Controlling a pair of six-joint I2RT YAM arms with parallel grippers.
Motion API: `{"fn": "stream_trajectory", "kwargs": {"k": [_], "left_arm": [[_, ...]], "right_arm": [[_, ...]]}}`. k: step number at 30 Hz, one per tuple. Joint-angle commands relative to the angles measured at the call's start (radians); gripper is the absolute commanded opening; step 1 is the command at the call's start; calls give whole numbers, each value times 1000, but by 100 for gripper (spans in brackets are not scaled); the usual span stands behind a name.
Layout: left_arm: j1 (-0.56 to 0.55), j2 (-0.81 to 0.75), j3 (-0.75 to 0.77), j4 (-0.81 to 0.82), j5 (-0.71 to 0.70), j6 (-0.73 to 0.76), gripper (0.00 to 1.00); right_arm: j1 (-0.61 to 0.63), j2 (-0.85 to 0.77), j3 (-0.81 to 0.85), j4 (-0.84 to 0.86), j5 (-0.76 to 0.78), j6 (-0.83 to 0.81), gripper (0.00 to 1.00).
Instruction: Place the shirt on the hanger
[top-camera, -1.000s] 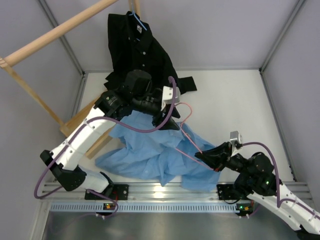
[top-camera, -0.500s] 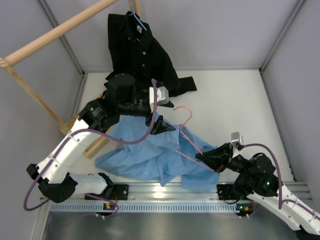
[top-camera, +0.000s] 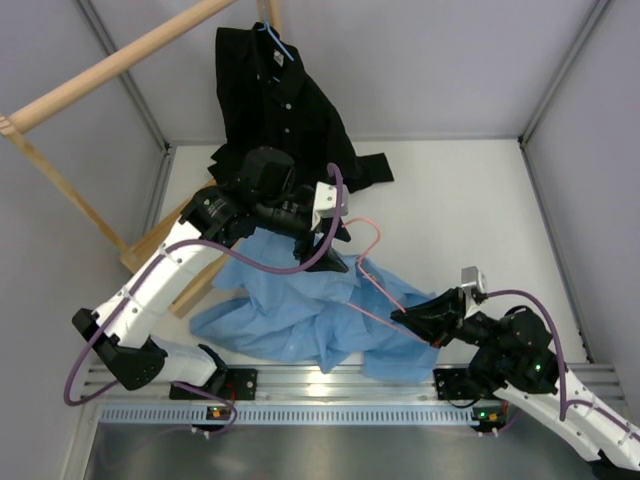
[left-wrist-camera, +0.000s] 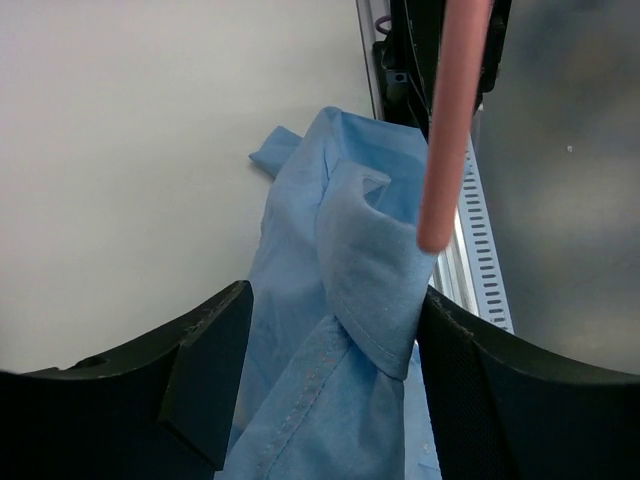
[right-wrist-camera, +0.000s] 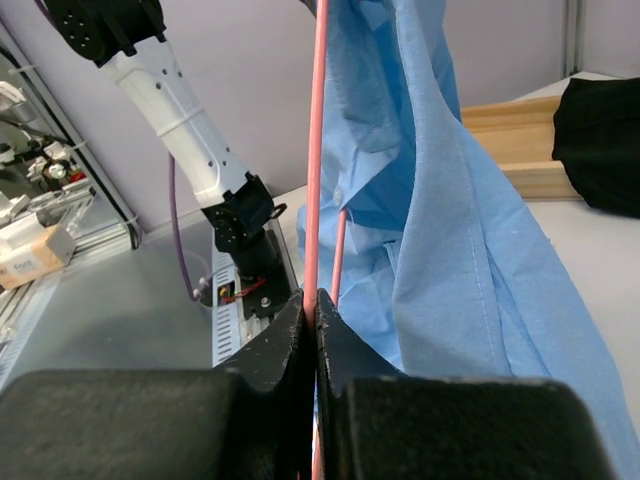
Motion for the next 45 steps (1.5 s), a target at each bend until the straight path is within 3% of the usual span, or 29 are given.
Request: {"fn": "stream_trajectory", "kwargs": {"k": [1,3,9,14,18,19,20,24,25,26,28,29,30,31,36,41,45], "left_arm": [[7,-4,45,-40,66,54,68],[7,2,51,-52,76,64,59],[7,22,74,-94,132,76,47],[7,14,82,-97,187,82,24],[5,4,85,-97,229,85,17],[5,-1,84,-97,237,88,12],[5,-4,79,-97,238,96,0],[5,-26,76,-99,165,114,0],[5,-24,79,-96,139,100,0],[5,-21,87,-83,107,81,0],[5,-24,85,-34,1,18,0],[5,-32,81,-10,-31,-5,0],[5,-41,58,21,-65,-27,0],[5,-52,47,50,-103,-53,0],[5,-147,-31,233,-233,-162,0],[5,-213,-114,423,-337,-312,0],[5,-217,-131,489,-328,-404,0]], "right_arm": [[0,-2,80,86,-56,-31,0],[0,3,86,86,-65,-34,0],[0,18,103,89,-79,-49,0],[0,55,109,107,-98,-59,0],[0,89,112,149,-113,-54,0],[-2,92,114,152,-110,-54,0],[0,100,115,157,-105,-56,0],[0,103,128,140,-62,-68,0],[0,98,129,112,-32,-68,3],[0,89,140,86,-6,-69,23],[0,71,151,-24,101,-76,47],[0,46,158,-74,140,-76,75],[1,34,177,-124,183,-73,85],[0,20,187,-171,264,-68,87],[0,-22,249,-417,445,28,85],[0,17,200,-385,312,56,64],[0,95,171,-287,326,41,63]]}}
